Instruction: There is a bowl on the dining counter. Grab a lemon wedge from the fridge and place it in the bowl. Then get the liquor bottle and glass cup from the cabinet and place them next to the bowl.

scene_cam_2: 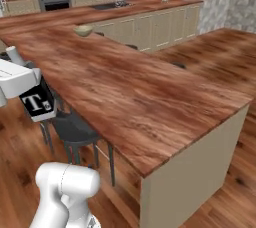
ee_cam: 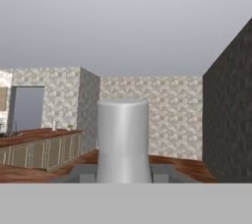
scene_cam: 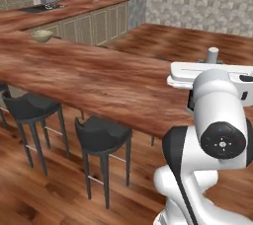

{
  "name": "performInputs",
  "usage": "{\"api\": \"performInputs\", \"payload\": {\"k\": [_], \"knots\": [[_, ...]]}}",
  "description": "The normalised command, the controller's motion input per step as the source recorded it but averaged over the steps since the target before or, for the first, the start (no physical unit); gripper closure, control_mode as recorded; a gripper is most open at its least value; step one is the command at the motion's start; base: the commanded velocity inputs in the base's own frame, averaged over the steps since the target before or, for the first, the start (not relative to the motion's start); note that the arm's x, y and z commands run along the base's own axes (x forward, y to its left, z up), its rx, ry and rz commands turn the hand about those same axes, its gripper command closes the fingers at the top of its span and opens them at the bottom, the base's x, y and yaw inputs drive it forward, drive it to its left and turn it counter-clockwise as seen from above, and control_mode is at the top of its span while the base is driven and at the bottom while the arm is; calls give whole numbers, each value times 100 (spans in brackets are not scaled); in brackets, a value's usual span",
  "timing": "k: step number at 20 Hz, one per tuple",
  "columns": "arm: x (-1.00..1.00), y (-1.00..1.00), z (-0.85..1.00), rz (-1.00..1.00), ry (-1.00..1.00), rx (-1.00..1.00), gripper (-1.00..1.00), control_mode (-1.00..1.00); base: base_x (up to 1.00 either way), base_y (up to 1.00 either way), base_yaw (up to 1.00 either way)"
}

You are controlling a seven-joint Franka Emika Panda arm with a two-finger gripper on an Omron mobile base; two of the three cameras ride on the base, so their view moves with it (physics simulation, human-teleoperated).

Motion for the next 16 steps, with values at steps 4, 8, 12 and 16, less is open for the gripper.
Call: {"api": "performInputs", "payload": {"k": [4,8,12,16], "knots": [[0,0,0,0,0,0,100,100,0,-100,25],[0,0,0,0,0,0,100,100,0,-100,26],[0,0,0,0,0,0,100,100,0,-100,26],[0,0,0,0,0,0,100,100,4,-100,26]]}}
